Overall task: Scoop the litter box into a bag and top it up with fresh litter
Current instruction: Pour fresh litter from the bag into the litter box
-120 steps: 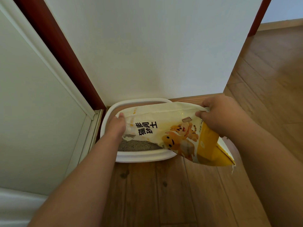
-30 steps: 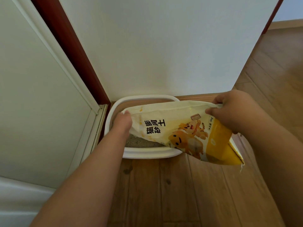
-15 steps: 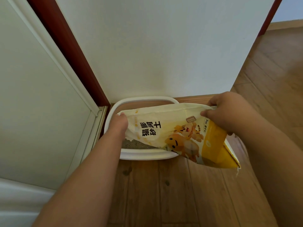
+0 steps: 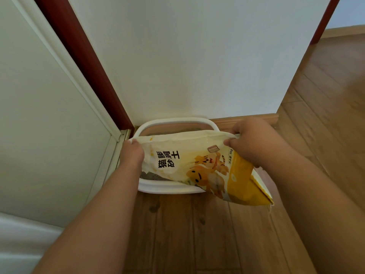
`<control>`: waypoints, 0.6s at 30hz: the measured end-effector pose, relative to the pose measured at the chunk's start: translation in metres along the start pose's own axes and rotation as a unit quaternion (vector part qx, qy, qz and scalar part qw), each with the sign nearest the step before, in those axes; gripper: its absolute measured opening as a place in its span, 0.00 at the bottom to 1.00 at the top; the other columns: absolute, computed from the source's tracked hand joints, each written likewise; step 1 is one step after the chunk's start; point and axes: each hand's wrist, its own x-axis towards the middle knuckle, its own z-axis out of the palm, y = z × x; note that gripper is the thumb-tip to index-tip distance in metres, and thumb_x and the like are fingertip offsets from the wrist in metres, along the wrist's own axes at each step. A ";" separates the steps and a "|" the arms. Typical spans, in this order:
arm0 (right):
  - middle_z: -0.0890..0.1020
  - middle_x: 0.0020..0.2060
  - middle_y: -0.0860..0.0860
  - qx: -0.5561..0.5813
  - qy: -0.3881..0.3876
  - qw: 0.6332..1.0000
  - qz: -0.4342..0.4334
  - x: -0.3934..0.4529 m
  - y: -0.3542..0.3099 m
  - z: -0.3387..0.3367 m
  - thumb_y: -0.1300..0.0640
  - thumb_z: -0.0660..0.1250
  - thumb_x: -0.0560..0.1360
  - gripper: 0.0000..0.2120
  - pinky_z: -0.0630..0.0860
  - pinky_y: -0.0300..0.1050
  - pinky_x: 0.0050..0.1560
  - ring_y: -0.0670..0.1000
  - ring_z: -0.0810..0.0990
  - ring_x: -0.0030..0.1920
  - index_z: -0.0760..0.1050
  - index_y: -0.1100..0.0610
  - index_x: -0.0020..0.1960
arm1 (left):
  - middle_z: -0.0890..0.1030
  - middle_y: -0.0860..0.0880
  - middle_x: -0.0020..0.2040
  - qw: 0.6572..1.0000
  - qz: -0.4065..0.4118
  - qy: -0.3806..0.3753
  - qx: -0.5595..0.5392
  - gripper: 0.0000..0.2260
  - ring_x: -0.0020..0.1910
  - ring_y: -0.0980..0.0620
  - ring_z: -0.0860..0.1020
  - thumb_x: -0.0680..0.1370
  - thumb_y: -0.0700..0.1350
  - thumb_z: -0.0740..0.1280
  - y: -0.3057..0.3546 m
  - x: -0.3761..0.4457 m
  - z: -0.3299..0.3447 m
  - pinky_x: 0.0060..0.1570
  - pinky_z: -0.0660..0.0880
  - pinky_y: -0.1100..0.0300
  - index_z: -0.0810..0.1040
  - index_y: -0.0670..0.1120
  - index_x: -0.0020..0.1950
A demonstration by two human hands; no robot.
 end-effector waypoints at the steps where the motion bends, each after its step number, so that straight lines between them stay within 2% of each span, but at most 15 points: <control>1: 0.79 0.35 0.48 0.003 0.001 1.000 0.002 0.000 0.000 0.000 0.50 0.69 0.79 0.12 0.72 0.40 0.28 0.47 0.76 0.31 0.82 0.55 0.58 | 0.73 0.40 0.71 1.000 -0.002 -0.002 -0.006 0.20 0.68 0.38 0.73 0.87 0.50 0.52 0.001 -0.001 -0.001 0.62 0.71 0.47 0.67 0.44 0.77; 7: 0.78 0.34 0.48 -0.004 -0.009 1.000 0.016 0.000 0.007 -0.001 0.51 0.68 0.80 0.12 0.70 0.38 0.28 0.45 0.76 0.30 0.81 0.55 0.59 | 0.75 0.47 0.64 0.996 0.012 -0.004 -0.088 0.19 0.59 0.44 0.75 0.86 0.50 0.53 0.020 -0.007 -0.004 0.61 0.73 0.48 0.69 0.47 0.74; 9: 0.78 0.36 0.49 -0.014 -0.024 0.999 0.026 -0.002 0.012 0.000 0.51 0.68 0.80 0.12 0.73 0.39 0.27 0.47 0.78 0.30 0.79 0.55 0.59 | 0.77 0.44 0.65 0.995 0.028 -0.015 -0.099 0.18 0.59 0.43 0.76 0.85 0.51 0.54 0.029 -0.008 -0.003 0.61 0.75 0.46 0.71 0.47 0.72; 12: 0.80 0.40 0.51 -0.005 -0.049 0.998 0.049 -0.001 0.018 0.007 0.50 0.68 0.80 0.11 0.78 0.41 0.24 0.50 0.82 0.33 0.77 0.55 0.59 | 0.77 0.44 0.61 0.994 0.073 -0.038 -0.078 0.18 0.52 0.47 0.75 0.86 0.51 0.54 0.040 -0.022 -0.002 0.47 0.71 0.54 0.72 0.44 0.71; 14: 0.80 0.41 0.51 -0.009 -0.059 0.997 0.056 0.002 0.023 0.014 0.50 0.68 0.79 0.11 0.80 0.42 0.26 0.51 0.83 0.35 0.77 0.54 0.58 | 0.77 0.45 0.57 0.990 0.091 -0.060 -0.091 0.16 0.46 0.51 0.74 0.86 0.51 0.54 0.047 -0.038 -0.002 0.39 0.69 0.56 0.72 0.44 0.67; 18: 0.80 0.40 0.49 -0.052 -0.065 0.995 0.055 0.005 0.032 0.023 0.48 0.68 0.79 0.11 0.75 0.38 0.32 0.46 0.80 0.38 0.79 0.54 0.55 | 0.77 0.48 0.49 0.984 0.105 -0.091 -0.112 0.14 0.43 0.52 0.76 0.86 0.53 0.55 0.061 -0.070 -0.011 0.38 0.73 0.57 0.75 0.47 0.60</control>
